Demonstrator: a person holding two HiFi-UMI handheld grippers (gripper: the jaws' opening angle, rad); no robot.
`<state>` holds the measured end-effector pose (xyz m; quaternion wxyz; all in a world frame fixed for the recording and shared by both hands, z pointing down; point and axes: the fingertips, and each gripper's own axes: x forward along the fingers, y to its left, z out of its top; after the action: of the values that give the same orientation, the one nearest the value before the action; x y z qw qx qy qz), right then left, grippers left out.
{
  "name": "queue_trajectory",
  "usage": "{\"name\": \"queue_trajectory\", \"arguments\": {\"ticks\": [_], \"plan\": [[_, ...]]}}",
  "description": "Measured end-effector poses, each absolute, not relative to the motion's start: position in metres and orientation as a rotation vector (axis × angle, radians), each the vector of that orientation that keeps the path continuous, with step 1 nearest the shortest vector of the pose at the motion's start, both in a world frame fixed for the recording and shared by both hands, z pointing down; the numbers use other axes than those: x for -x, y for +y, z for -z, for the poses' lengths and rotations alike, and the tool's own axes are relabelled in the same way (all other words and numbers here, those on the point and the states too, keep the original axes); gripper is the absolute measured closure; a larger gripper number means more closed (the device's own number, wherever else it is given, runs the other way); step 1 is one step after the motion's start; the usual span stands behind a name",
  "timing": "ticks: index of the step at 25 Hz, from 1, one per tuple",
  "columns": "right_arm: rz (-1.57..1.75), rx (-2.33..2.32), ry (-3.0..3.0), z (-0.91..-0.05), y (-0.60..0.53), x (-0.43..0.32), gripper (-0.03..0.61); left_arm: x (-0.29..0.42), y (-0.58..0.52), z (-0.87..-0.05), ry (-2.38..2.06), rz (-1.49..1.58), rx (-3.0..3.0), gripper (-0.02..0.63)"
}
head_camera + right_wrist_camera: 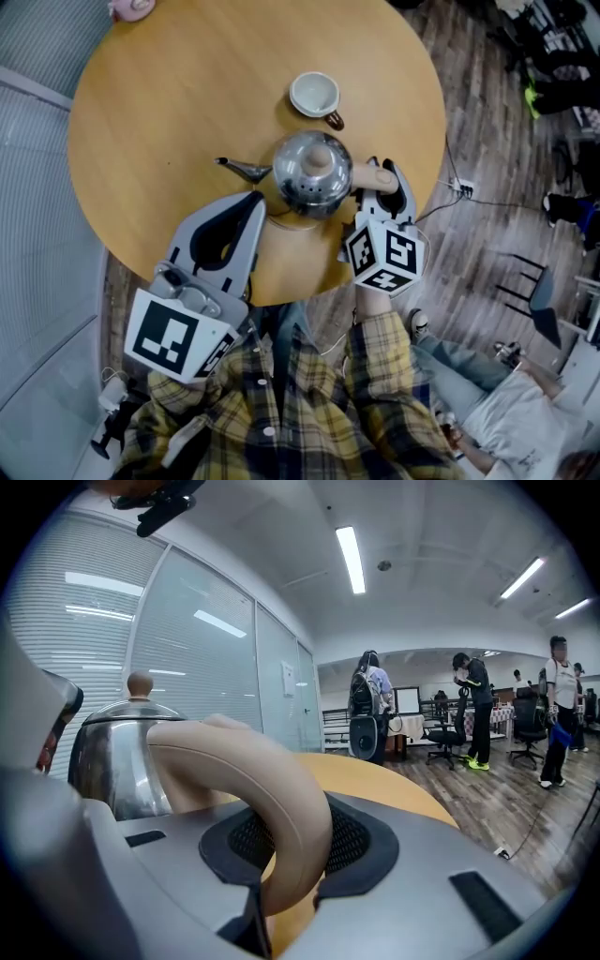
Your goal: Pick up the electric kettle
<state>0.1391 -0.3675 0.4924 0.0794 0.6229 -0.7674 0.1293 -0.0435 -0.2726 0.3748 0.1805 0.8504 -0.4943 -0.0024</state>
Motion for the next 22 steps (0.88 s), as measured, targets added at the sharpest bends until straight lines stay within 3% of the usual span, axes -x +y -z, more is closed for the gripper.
{"name": "queue_trajectory", "arguments": {"ticks": [22], "plan": [[-0.32,-1.905,-2.42,-0.36,-0.339,-0.16,0.462,0.058,-0.232,-0.315,-1.457,-0.002,-2.459,0.61]]}}
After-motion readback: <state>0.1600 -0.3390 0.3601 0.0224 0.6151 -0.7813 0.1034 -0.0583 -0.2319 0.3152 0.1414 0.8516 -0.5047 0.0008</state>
